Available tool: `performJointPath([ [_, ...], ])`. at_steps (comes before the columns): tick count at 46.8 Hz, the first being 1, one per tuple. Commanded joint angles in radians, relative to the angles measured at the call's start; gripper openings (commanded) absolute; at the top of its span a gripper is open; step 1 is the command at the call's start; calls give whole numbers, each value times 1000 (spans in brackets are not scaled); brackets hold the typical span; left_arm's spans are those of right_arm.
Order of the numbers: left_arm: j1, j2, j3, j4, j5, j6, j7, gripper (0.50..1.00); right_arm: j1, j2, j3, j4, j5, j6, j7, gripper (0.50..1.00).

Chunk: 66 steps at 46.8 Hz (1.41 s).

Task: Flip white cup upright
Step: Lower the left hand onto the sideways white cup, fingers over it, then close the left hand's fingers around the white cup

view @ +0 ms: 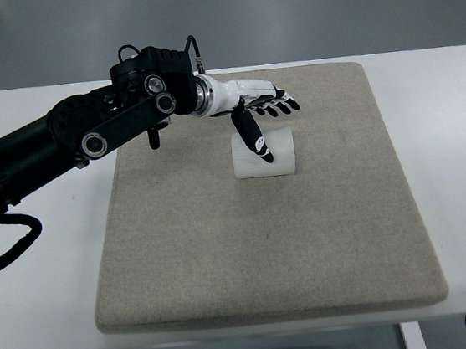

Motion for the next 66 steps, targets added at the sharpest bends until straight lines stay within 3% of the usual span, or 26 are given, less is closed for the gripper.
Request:
performJointPath([
  [1,1,-3,4,-1,0,0,6,975,0,0,0,0,0,1,0,930],
  [31,10,-52,46,35,29,11,8,971,0,0,0,0,0,1,0,930],
  [50,13,-52,75,36,43,11,5,934,0,0,0,0,0,0,0,930],
  [55,13,-52,75,36,43,11,5,898,0,0,0,0,0,1,0,930],
  [63,13,-52,75,36,75,11,5,776,0,0,0,0,0,0,0,930],
  [66,16,-52,75,36,86,11,5,701,0,0,0,0,0,0,0,930],
])
